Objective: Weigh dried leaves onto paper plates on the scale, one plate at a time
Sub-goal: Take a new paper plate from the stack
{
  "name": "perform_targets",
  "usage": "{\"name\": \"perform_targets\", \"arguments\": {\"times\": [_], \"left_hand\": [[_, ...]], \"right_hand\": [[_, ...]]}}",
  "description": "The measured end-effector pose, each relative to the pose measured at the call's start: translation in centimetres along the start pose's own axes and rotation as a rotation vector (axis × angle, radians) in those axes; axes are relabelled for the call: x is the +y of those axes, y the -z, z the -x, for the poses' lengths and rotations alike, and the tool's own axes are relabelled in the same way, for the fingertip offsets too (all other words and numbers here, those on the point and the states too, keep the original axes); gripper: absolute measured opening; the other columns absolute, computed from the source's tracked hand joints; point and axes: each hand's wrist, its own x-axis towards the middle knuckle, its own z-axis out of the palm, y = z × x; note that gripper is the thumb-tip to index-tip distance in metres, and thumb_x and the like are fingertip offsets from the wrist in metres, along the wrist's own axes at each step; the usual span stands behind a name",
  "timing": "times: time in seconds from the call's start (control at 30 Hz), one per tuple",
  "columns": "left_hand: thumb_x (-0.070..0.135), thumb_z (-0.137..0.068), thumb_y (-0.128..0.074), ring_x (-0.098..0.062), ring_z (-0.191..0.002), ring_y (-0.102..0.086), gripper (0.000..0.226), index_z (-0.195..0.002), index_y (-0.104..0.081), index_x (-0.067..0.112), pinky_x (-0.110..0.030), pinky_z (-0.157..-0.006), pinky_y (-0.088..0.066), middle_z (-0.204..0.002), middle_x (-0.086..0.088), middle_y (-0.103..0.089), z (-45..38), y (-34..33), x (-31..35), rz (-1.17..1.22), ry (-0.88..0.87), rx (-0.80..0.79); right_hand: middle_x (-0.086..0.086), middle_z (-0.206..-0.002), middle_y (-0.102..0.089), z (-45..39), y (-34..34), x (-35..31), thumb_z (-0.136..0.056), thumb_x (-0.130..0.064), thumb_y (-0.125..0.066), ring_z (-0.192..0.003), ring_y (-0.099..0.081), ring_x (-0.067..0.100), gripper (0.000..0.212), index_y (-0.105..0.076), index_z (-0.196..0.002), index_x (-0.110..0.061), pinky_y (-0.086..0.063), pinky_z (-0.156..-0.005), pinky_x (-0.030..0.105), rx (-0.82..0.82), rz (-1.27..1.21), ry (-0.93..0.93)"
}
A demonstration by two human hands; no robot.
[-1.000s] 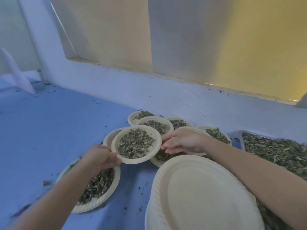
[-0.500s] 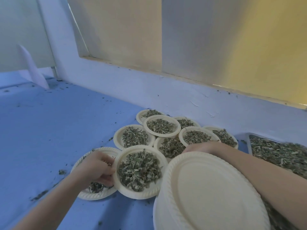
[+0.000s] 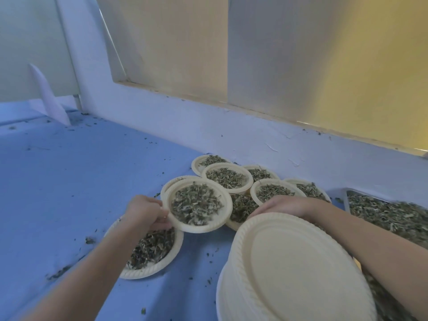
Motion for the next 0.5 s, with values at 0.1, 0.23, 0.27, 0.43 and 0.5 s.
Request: {"name": "perform_targets", "arguments": {"times": [0.1,0.23,0.27,0.43,0.5], "left_hand": [[-0.016,-0.087,-0.051,-0.033,-0.058,-0.062,0.023,-0.1,-0.057,0.001,-0.039,-0.046,-0.055,-0.086,-0.021,-0.06,-0.8,-2.1,0.5,-0.084,-0.005,0.063],[-0.014,-0.087,-0.052,-0.032,-0.061,-0.064,0.014,-0.086,-0.058,-0.001,-0.037,-0.045,-0.056,-0.076,-0.021,-0.062,-1.7,-2.5,-0.1,-0.217,-0.016,0.066],[-0.011,-0.088,-0.053,-0.032,-0.062,-0.065,0.012,-0.083,-0.059,-0.002,-0.038,-0.049,-0.057,-0.075,-0.022,-0.064,-1.9,-2.3,-0.2,-0.255,-0.012,0.068],[0.003,-0.083,-0.064,-0.03,-0.066,-0.07,0.035,-0.059,-0.041,0.013,-0.037,-0.069,-0.058,-0.072,-0.018,-0.071,-1.4,-1.7,-0.7,-0.564,-0.167,0.133],[0.002,-0.084,-0.063,-0.031,-0.065,-0.07,0.03,-0.065,-0.041,0.013,-0.038,-0.067,-0.055,-0.071,-0.019,-0.068,-0.8,-1.6,-0.9,-0.615,-0.254,0.181]], "right_hand": [[-0.001,-0.109,-0.072,0.3,0.2,0.3,-0.094,-0.021,-0.056,-0.101,-0.067,0.013,0.025,-0.069,-0.115,-0.019,-0.054,-0.085,0.026,0.023,-0.018,-0.007],[-0.001,-0.107,-0.072,0.5,0.2,0.4,-0.094,-0.02,-0.057,-0.098,-0.068,0.013,0.025,-0.069,-0.115,-0.019,-0.054,-0.076,0.021,0.029,-0.036,-0.014],[-0.001,-0.107,-0.072,0.4,0.1,0.3,-0.094,-0.021,-0.057,-0.097,-0.069,0.012,0.024,-0.07,-0.114,-0.02,-0.054,-0.075,0.021,0.032,-0.038,-0.014],[-0.009,-0.106,-0.072,-0.1,-0.4,-0.1,-0.092,-0.026,-0.059,-0.098,-0.067,0.006,0.021,-0.072,-0.109,-0.029,-0.052,-0.08,0.018,0.051,-0.025,-0.002],[-0.011,-0.108,-0.071,-0.1,-0.5,-0.5,-0.092,-0.028,-0.061,-0.099,-0.067,0.004,0.022,-0.071,-0.111,-0.03,-0.051,-0.08,0.016,0.062,-0.024,0.009]]}}
